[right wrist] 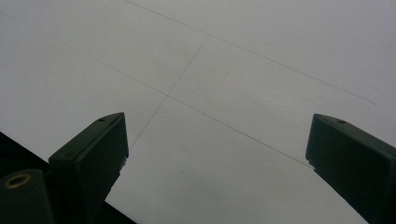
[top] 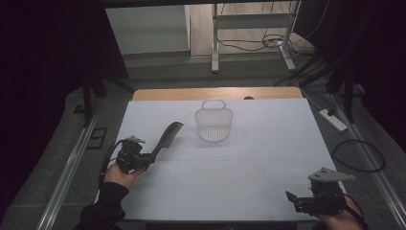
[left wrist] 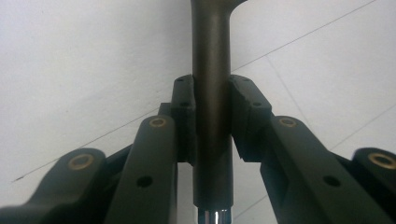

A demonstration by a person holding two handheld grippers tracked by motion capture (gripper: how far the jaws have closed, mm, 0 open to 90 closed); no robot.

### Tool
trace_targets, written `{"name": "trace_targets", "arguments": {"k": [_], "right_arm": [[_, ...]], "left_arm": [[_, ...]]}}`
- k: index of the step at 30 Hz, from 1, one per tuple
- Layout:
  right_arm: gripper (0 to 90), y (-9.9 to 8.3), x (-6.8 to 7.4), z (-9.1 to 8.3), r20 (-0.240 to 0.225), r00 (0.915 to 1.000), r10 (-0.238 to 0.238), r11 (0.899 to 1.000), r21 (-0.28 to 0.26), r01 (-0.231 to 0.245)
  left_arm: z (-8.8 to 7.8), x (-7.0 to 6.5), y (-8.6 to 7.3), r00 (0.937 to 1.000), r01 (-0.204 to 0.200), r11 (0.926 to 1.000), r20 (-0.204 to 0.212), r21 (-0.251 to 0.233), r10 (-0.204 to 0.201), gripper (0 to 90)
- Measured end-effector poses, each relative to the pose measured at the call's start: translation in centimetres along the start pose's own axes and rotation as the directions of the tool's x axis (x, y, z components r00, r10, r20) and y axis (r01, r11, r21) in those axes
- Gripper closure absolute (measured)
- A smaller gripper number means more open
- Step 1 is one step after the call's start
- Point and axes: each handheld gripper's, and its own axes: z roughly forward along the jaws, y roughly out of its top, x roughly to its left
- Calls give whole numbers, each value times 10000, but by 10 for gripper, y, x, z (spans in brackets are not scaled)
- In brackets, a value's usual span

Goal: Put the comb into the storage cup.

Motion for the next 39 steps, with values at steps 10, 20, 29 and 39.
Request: {"name": "trace_targets", "arguments": {"k": [10,20,29,39], "right_arm": [[62,0,0,0,9,10000,-54,10000,5,54],[62,0,0,0,10,10000,-79,10000,-13,79],[61,0,1,0,1,10000,-91,10000,-37,91],[60,0,1,-1,0,10000,-91,9999,-62,91]], "left_arm": [[-13,-7,-2,9997,13,9973,242,-740,5,725],[-29,-16,-7,9996,-143,9877,198,-1555,176,725],[-40,-25,-13,9993,-313,9776,141,-2083,350,725],[-50,-38,-21,9987,-421,9624,168,-2684,483,725]]}}
